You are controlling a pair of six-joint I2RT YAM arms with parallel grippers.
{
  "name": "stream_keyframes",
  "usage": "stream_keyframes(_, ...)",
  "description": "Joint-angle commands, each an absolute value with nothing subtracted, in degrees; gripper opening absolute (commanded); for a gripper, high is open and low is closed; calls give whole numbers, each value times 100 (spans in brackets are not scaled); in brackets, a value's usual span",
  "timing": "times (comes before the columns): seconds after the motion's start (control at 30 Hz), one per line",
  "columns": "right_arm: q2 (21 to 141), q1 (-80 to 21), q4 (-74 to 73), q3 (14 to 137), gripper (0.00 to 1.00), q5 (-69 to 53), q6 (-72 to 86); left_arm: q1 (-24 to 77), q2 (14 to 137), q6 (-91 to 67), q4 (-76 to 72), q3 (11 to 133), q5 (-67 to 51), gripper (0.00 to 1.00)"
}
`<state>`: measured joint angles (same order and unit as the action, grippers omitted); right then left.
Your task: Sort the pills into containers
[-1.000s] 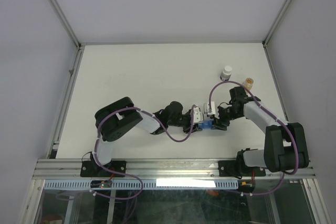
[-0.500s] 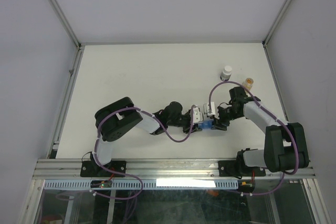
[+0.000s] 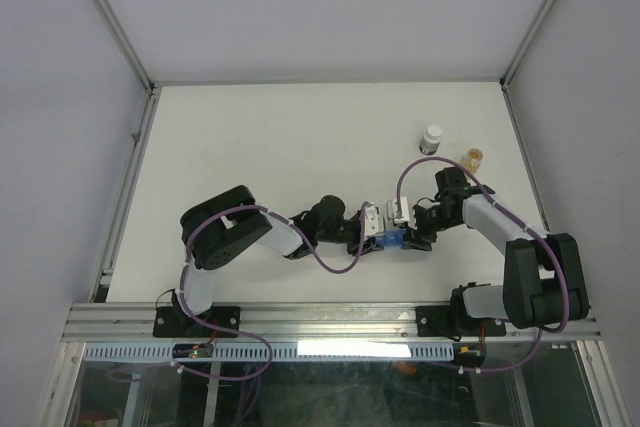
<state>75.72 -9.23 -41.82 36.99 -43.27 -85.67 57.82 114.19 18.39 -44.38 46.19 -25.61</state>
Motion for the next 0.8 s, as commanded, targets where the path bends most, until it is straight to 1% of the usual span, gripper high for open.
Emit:
stream_keyframes(0.0,7497,-993,-4173,3701,58,-4414,-8701,5845,11059,1765,-4907,4549,-2630,5)
stream_keyframes(0.1,7480,-995,-4167,3700,57,-4442,-8700,5845,11042,1758,-4964,4515,-2658,5)
stream_keyframes(0.53,7436,-1029,-4186,3724,50,-4510,-8678,5836,11026,1749,-4965,4509,-2688,5)
stream_keyframes(0.77,7477,-998,-4435,3922,38,-4683,-8580,5836,11034,1797,-4912,4520,-2795,4)
